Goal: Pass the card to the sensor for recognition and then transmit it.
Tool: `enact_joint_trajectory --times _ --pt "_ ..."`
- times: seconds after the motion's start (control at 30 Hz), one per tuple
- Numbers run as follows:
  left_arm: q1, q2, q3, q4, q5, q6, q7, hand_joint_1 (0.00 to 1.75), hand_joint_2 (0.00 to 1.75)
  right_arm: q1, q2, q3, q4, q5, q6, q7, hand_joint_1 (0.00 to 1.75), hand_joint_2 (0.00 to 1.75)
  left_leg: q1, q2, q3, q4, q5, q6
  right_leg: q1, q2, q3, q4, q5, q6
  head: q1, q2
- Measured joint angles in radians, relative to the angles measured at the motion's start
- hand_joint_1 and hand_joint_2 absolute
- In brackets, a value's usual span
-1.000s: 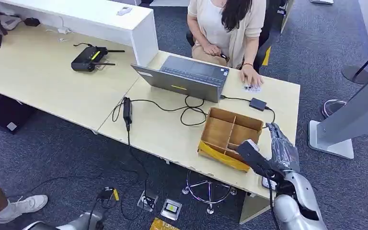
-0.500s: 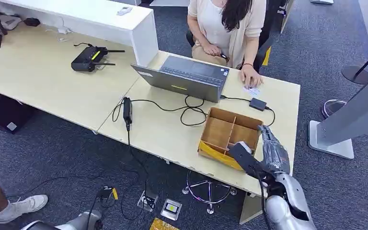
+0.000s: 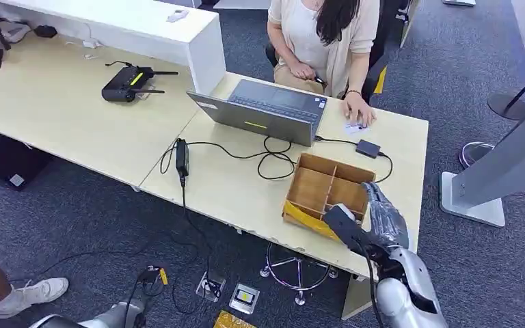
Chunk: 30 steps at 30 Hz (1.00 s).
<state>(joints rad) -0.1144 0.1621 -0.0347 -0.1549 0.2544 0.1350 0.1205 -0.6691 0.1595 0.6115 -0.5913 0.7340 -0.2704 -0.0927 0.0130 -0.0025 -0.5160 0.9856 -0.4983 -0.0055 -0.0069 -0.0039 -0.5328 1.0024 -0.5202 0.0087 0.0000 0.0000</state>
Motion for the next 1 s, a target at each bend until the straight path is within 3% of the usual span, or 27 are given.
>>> enact_joint_trajectory --times 1.0 --pt "0.003 0.014 -0.025 0.0 0.0 -0.008 0.0 0.0 0.0 -0.089 -0.023 0.0 0.108 0.008 0.003 -0.013 0.0 1.75 0.0 0.0 0.0 0.0 0.0 -0.001 0.0 0.0 0.0 0.0 0.0 0.0 0.0 0.0"
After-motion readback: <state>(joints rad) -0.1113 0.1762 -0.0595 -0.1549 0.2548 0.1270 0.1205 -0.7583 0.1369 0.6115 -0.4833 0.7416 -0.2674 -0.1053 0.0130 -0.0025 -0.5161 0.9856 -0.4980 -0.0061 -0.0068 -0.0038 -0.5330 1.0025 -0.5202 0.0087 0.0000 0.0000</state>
